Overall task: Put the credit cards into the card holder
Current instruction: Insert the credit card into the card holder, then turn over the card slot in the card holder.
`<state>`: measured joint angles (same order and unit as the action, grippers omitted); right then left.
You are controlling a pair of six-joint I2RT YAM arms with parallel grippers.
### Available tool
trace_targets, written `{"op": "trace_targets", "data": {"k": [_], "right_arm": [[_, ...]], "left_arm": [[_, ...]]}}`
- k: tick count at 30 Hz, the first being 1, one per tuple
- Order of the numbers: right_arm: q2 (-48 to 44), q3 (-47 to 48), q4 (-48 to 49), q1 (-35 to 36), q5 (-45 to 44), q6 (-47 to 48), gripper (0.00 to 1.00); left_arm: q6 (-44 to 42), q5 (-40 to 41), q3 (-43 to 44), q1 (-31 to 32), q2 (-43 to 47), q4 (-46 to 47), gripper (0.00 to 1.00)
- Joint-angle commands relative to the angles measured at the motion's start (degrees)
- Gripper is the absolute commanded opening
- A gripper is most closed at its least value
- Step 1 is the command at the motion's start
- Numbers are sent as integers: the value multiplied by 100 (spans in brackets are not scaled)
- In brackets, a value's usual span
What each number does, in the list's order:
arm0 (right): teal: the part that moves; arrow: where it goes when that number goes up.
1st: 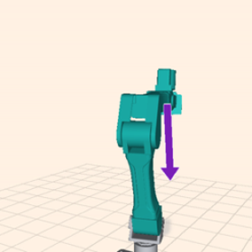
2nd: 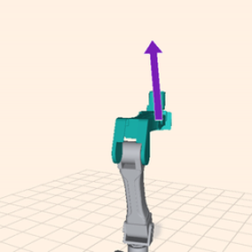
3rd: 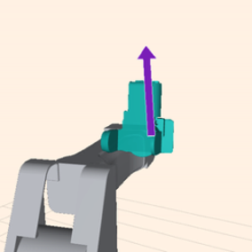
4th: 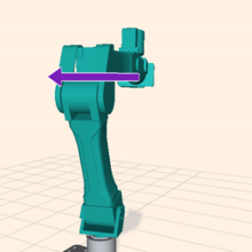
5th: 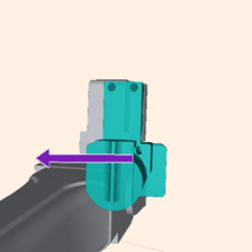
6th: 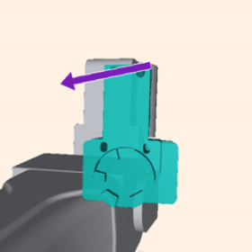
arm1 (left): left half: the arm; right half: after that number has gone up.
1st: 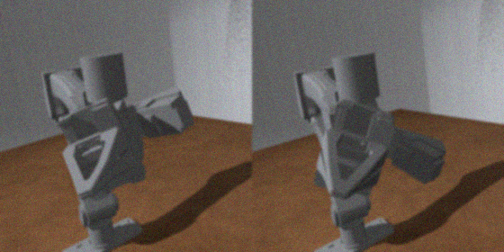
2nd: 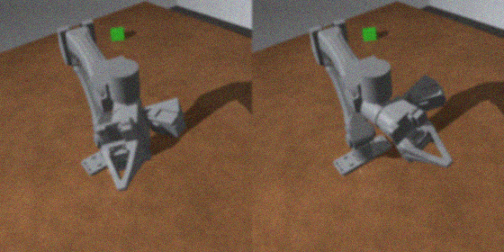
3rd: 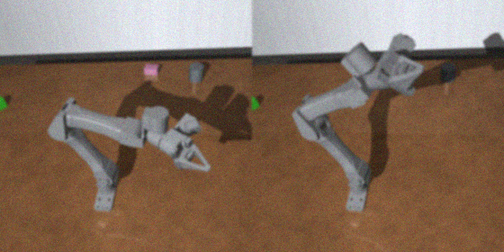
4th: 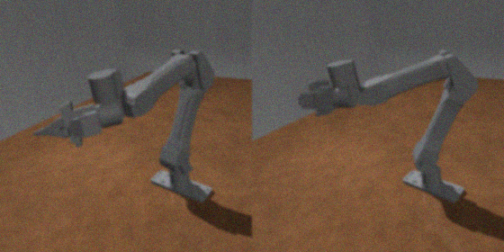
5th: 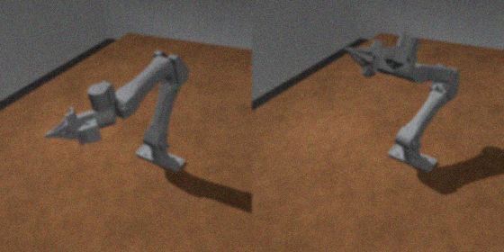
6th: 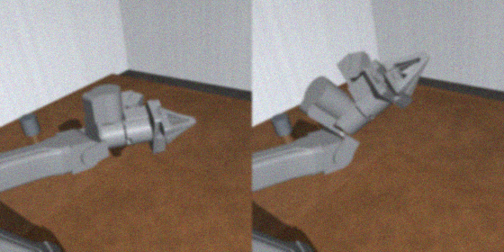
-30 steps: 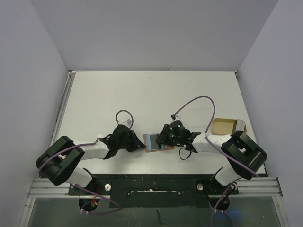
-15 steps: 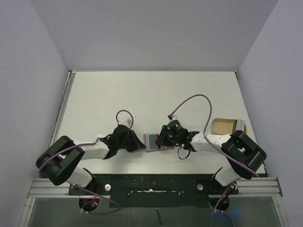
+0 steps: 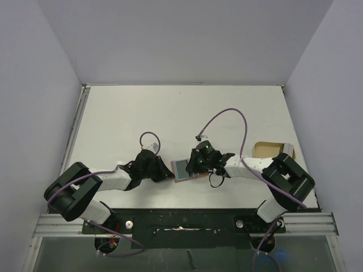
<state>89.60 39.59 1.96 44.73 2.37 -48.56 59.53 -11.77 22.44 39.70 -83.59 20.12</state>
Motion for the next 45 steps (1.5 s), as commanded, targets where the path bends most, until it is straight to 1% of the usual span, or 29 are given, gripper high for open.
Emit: {"op": "trace_targets", "data": {"k": [1,4,6,7,9,10,18,21,25,27,30,37,45], "right_arm": [[-101,288,-409,80,-187,293,17],[-283,392,-733,84,-357,332,24],[-422,387,-791,88,-393,330,25],[-472,371,-801,88,-410,323,24],[-488,356,-805,82,-422,318,18],[-468,363,-796,80,-420,312,16],[-210,164,-413,88,-311,128,11],[-174,15,-249,90,-307,59,10],[-111,-67,-145,89,-292,35,9],[-101,-110,-92,89,-275,17,9],[-67,-133,-64,89,-257,21,8],[-66,-171,25,108,-221,13,8],[-35,-256,170,106,-138,-13,8]], "left_arm": [[-142,-150,209,46,88,264,0],[-204,-91,209,38,247,77,0],[-227,-19,199,33,352,-46,0],[-231,16,192,29,400,-84,0],[-215,51,182,21,466,-105,0],[-206,45,194,20,475,-116,0],[-174,-34,305,11,633,-216,0],[-148,-104,277,14,693,-42,7],[-68,-264,176,11,604,457,19],[-43,-325,149,11,514,654,22],[-20,-386,155,11,397,853,25],[-36,-436,283,20,231,998,24],[-55,-407,271,20,203,1160,15]]}}
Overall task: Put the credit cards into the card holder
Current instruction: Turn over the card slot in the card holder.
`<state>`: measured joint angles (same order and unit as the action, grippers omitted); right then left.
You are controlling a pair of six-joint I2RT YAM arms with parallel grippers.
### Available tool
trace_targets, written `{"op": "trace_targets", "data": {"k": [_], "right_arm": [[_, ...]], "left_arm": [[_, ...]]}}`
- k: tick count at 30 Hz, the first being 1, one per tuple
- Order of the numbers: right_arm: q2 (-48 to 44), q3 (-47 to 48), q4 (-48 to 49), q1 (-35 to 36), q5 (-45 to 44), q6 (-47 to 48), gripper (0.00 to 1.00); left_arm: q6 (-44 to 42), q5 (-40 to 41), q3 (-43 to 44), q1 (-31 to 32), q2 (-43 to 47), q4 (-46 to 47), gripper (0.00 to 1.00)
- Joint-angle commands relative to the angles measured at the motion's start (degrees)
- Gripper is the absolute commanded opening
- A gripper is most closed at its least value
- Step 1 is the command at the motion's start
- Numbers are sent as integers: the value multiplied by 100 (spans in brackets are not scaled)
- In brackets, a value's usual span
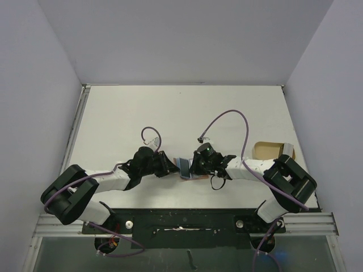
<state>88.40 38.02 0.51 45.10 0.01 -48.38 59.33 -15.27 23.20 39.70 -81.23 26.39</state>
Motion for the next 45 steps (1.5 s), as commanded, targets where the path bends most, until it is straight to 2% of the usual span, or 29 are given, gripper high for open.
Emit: {"op": "trace_targets", "data": {"k": [1,13,17,22,32,43,45], "right_arm": [[81,-108,317,69,104,-31,8],[76,-211,446,69,146,-49,8],[64,-267,493,69,144,-66,8],[94,-209,451,79,140,-66,8],[6,62,325,157,221,-32,10],[86,83,172,165,-72,4,12],[41,67,152,163,-97,4,11]], "left_arm": [[-36,-48,194,20,-45,541,15],[-139,17,185,38,-294,536,21],[-174,42,167,38,-276,553,14],[-134,-40,176,38,-171,604,0],[-434,140,292,38,538,-59,0],[-738,331,423,29,506,-576,0],[-887,564,568,20,479,-957,12]]}}
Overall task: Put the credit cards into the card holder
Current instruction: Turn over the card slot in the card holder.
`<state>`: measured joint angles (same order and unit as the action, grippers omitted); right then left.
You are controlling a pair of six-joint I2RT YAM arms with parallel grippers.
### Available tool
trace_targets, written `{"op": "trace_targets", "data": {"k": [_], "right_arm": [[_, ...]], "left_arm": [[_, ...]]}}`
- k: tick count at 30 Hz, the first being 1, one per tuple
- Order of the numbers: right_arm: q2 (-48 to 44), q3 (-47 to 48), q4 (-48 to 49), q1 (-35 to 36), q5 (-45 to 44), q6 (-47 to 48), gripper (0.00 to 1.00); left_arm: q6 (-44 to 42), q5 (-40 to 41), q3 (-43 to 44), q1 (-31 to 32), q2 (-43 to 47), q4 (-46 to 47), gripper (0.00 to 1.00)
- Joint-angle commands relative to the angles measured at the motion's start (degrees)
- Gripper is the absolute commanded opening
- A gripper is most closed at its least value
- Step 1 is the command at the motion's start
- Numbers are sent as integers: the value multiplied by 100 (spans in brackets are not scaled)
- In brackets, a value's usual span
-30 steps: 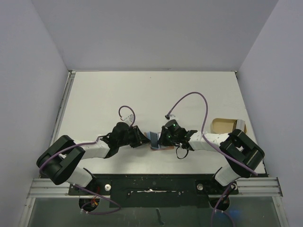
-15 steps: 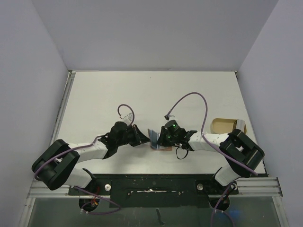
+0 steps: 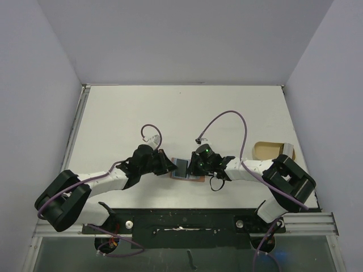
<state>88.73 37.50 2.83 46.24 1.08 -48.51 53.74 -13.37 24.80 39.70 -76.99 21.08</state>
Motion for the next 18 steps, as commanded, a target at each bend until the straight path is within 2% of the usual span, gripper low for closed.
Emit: {"op": "trace_targets", "data": {"k": [1,4,10,18], "right_arm": [[-31,118,-93,53,-205,17,11],[-193,171,-150,53,-157,13,12],[-415,390,-292,37,-204,-23,14],[-142,521,-290,-43,-242,-3,13]], "left_arm": [[-404,434,460,8,41,-552,17],[-556,432,585,-23,13,-713,25],[-362,159,581,-257,-51,-577,32],[-248,-176,529,-431,-191,-176,35]]}}
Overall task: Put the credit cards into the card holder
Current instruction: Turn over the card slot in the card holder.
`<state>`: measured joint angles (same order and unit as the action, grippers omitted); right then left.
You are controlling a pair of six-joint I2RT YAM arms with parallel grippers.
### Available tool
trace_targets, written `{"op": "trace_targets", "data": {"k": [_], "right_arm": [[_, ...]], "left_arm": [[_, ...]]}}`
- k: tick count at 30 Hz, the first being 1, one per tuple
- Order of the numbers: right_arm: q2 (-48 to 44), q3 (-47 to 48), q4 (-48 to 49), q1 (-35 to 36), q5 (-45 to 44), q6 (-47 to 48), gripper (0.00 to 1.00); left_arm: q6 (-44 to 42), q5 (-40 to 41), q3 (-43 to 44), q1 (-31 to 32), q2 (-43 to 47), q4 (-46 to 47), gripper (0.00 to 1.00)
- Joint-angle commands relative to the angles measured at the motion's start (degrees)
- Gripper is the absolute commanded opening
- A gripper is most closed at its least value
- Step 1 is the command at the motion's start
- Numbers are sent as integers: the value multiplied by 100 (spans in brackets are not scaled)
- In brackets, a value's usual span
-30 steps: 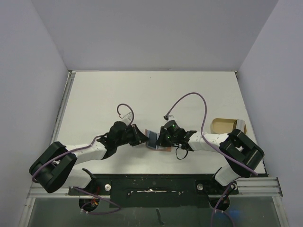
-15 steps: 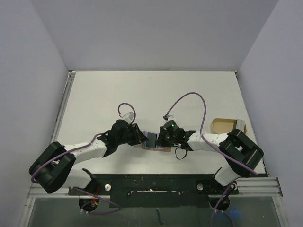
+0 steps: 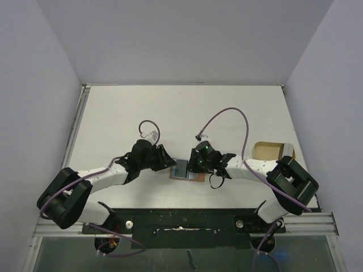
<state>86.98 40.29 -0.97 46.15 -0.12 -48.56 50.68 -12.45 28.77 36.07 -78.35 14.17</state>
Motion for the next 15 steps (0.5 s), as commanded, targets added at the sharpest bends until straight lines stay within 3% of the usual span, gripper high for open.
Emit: {"op": "trace_targets", "data": {"k": [1,7,15], "right_arm": [[115,256,96,-42,-67,4,13],[416,183,49,-63,-34,-59,8],[478,-20,118,-68,-63,-128,8]], "left_arm": [[78,-320,129,-76,-88,570,35],[49,-576,173,-88,-317,784,36],[-273,-310,370,-92,-445,437,38]]}}
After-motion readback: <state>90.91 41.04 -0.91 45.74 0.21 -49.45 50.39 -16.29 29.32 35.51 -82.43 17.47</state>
